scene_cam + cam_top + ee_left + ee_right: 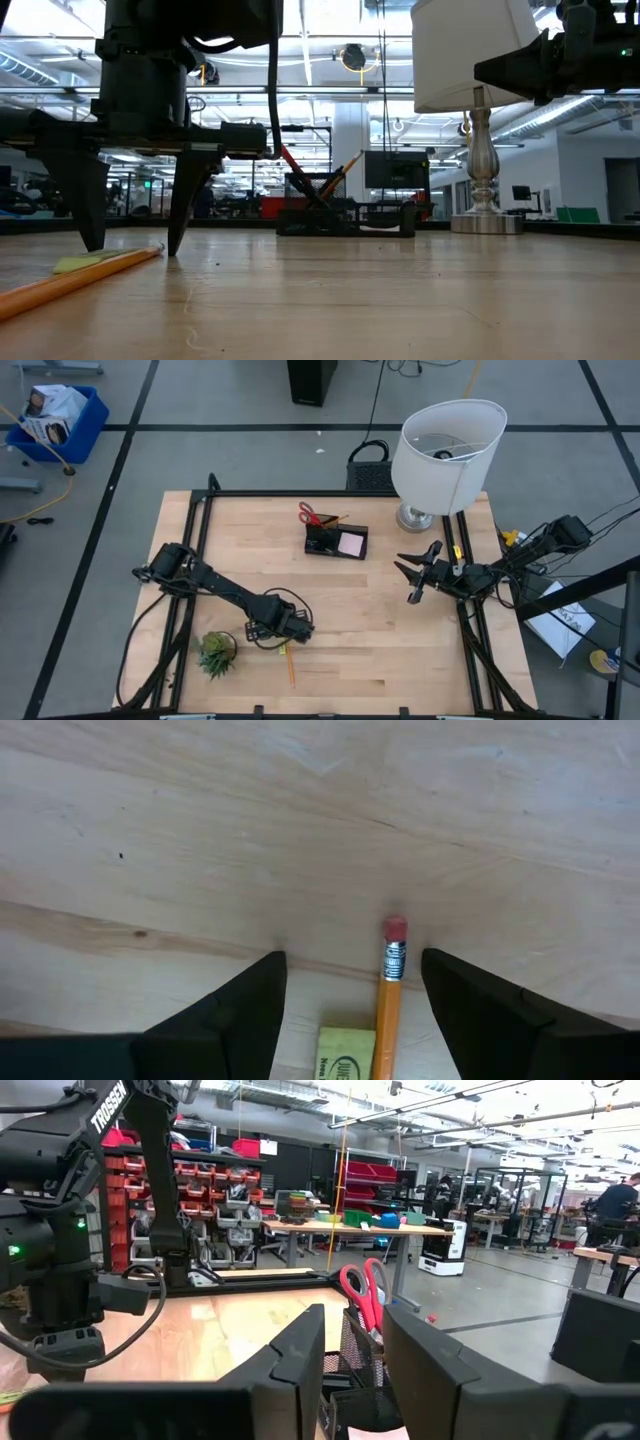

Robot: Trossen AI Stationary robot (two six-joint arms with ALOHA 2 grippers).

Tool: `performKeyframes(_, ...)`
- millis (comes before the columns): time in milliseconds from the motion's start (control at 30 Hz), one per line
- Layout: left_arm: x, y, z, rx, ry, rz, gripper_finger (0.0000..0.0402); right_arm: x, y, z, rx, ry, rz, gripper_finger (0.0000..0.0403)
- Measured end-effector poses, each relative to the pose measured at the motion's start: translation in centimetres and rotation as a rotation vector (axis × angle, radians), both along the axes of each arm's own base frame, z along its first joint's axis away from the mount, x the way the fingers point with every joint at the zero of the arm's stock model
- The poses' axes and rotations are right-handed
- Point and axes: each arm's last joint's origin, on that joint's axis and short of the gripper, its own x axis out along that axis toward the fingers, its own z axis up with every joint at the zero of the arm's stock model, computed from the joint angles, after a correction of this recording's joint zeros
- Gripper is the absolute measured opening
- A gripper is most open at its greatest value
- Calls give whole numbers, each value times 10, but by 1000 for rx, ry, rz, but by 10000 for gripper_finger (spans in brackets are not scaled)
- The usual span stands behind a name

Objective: Pick and place office supplies into organizer
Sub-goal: Put the yellow pencil into the desk organizer

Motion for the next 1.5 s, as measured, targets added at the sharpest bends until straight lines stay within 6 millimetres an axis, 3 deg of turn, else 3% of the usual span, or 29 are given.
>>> performKeyframes(300,0,0,0,0,0,0,235,0,0,0,0,0,0,100)
performKeyframes(600,0,0,0,-3,-3,9,156,0,0,0,0,0,0,100)
performKeyframes(933,1,0,0,0,-6,13,102,0,0,0,0,0,0,100)
performKeyframes(1500,0,0,0,4,-6,16,92,0,0,0,0,0,0,100)
